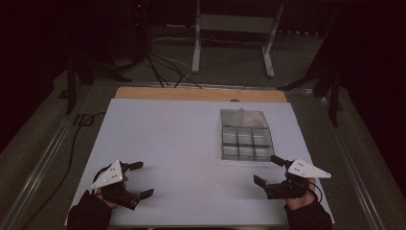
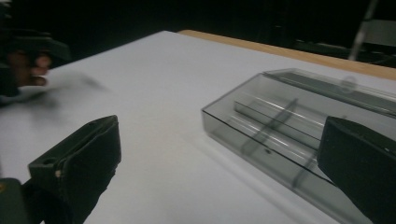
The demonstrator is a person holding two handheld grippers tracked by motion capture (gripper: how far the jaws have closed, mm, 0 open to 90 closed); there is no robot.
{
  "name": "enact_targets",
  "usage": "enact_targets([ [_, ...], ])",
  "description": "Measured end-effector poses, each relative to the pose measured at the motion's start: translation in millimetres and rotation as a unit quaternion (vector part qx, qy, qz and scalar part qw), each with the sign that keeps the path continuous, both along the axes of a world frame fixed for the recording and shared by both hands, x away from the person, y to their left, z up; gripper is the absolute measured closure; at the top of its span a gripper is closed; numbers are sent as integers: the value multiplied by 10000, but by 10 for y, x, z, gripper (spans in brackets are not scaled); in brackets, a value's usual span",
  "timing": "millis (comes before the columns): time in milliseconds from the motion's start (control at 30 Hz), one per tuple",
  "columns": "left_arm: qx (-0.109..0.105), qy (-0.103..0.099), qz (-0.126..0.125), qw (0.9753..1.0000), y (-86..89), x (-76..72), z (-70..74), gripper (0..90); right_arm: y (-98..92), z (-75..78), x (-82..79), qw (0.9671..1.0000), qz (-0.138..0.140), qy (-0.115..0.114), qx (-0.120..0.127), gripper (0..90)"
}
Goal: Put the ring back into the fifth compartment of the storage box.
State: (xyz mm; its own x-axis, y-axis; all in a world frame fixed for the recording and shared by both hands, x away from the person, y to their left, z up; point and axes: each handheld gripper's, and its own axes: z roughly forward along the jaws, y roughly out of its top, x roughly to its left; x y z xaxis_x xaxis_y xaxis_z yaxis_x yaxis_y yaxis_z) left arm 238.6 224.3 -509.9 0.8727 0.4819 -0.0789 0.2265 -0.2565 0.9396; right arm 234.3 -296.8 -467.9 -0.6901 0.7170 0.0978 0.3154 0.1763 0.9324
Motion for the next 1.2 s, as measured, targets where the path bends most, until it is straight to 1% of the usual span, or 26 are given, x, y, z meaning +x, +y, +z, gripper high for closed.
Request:
enact_targets([
  [233, 10, 7, -11, 10000, -3, 2, -1, 7, -44, -33, 61, 9996, -256, 70, -120, 0],
  [300, -18, 13, -14, 10000, -3, 3, 0, 7, -58, -36, 77, 9992, -358, 123, -157, 0],
  [400, 13, 0, -11, 10000, -4, 0, -1, 7, -73, -46, 97, 9985, -477, 154, -232, 0],
  [467, -13, 5, -16, 10000, -4, 1, 1, 7, -76, -51, 103, 9980, -543, 117, -288, 0],
  [533, 3, 7, -13, 10000, -4, 1, 0, 6, -82, -57, 115, 9974, -622, 150, -328, 0],
  [700, -14, 10, -20, 10000, -6, 0, 0, 7, -95, -86, 143, 9958, -703, 405, -424, 0],
  [767, 11, 1, -18, 10000, -6, 0, 0, 6, -96, -107, 160, 9943, -720, 634, -466, 0],
  [833, -15, -1, -23, 10000, -5, 0, 4, 7, -95, -126, 166, 9926, -797, 731, -544, 0],
  [867, -17, 2, -19, 10000, -5, -1, 4, 6, -97, -135, 172, 9918, -797, 825, -567, 0],
  [967, 1, -7, -14, 10000, -5, -4, 3, 7, -105, -158, 182, 9897, -821, 1007, -601, 0],
  [1067, -4, -2, -19, 10000, -6, -3, 3, 6, -109, -186, 192, 9869, -978, 1110, -640, 0],
  [1133, 8, -7, -17, 10000, -6, -3, 2, 7, -112, -197, 193, 9863, -1010, 1140, -634, 0],
  [1200, -5, -16, -23, 10000, -3, -1, 5, 7, -117, -215, 192, 9846, -1062, 1237, -628, 0],
])
